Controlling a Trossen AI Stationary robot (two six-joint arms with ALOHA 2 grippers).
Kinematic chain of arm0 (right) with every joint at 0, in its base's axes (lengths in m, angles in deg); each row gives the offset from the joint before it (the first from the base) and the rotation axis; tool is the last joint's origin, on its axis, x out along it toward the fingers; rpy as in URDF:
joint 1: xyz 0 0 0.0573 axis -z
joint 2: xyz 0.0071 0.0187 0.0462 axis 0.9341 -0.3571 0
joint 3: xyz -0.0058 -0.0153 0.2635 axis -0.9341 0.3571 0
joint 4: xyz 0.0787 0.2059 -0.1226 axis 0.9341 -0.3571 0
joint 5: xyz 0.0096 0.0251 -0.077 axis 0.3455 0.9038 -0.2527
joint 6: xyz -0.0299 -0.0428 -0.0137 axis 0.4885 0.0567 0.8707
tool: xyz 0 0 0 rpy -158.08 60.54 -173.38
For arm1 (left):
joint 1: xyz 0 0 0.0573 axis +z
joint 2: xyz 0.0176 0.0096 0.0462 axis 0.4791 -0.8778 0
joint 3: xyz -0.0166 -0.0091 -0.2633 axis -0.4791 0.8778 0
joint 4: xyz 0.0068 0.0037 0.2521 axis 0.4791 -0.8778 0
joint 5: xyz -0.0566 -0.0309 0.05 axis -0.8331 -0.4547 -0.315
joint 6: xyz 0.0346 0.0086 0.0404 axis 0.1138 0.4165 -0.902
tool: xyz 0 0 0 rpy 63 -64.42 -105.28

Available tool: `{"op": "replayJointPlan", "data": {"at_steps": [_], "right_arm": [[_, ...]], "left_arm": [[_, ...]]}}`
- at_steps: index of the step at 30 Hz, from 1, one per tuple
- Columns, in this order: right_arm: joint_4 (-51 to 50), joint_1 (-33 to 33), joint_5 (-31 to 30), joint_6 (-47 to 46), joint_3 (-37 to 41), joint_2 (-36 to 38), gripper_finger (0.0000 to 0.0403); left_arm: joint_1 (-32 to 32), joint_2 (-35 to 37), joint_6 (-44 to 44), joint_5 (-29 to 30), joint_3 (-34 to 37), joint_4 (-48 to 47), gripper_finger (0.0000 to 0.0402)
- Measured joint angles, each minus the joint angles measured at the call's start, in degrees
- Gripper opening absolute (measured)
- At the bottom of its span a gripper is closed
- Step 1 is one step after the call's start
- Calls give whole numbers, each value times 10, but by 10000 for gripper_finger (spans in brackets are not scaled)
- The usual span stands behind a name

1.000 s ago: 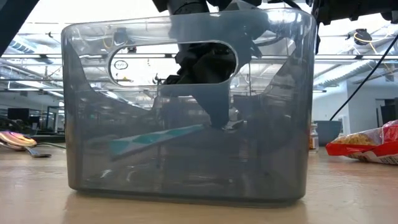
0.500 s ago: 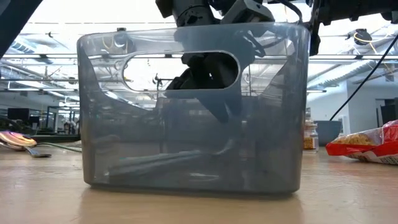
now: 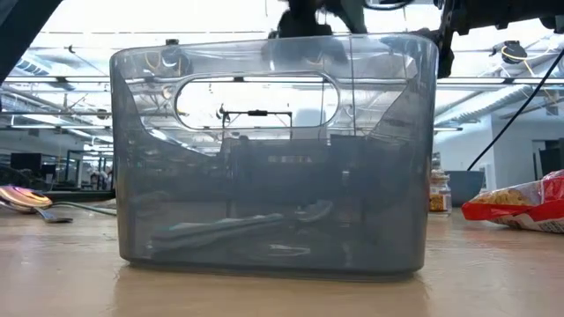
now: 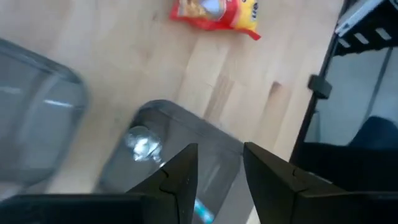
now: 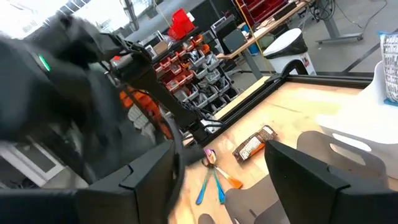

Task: Pick & Place Food Item
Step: Put the orange seasoning pack into the top black bin

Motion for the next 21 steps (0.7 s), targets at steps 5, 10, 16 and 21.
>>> {"op": "replayJointPlan", "data": {"at_steps": [5,10,16,21], "right_arm": [[-2,0,0,1,0,-1,242],[6,0,2,-14,0,0,242],[6,1,2,-16,0,0,242],[6,1,2,-16,0,0,242]], "left_arm": [[5,11,-41,78,-114,-114,136],[10,121,-13,170,-60,-63,136],[-3,234,-28,336,-59,-57,136],[-20,303,-25,430,-59,-100,136]]}}
